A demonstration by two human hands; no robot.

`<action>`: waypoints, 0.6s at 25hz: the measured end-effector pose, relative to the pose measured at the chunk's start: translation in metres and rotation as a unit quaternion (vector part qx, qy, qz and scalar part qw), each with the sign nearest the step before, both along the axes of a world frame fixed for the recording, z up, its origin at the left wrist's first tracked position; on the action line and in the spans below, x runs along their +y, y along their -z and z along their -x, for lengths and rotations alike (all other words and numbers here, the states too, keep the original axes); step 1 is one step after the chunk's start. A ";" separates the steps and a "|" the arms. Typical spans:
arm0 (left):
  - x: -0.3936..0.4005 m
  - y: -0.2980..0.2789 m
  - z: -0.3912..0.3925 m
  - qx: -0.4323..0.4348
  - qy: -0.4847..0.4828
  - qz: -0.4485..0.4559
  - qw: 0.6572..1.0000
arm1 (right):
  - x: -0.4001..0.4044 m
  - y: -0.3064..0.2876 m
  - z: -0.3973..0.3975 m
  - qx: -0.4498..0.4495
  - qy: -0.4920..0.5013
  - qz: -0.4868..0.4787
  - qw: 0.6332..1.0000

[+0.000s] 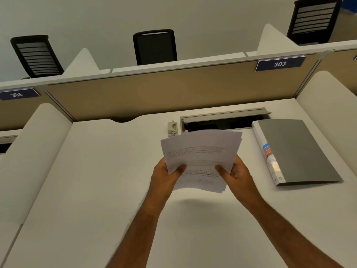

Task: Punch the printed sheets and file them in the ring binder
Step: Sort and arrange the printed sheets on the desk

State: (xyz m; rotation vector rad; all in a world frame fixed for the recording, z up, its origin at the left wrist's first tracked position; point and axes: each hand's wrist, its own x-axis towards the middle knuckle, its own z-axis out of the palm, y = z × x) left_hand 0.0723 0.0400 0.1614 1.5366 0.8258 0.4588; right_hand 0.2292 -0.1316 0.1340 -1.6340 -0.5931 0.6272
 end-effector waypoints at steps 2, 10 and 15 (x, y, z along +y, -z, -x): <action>-0.001 0.005 0.000 0.011 -0.007 0.010 1.000 | -0.003 0.004 0.000 0.003 0.016 0.005 1.000; -0.001 0.004 0.000 0.013 0.003 -0.017 1.000 | -0.001 -0.005 0.001 0.009 0.022 0.001 1.000; -0.002 0.007 0.001 0.028 0.024 -0.013 0.999 | -0.003 0.005 -0.002 0.003 -0.001 0.010 1.000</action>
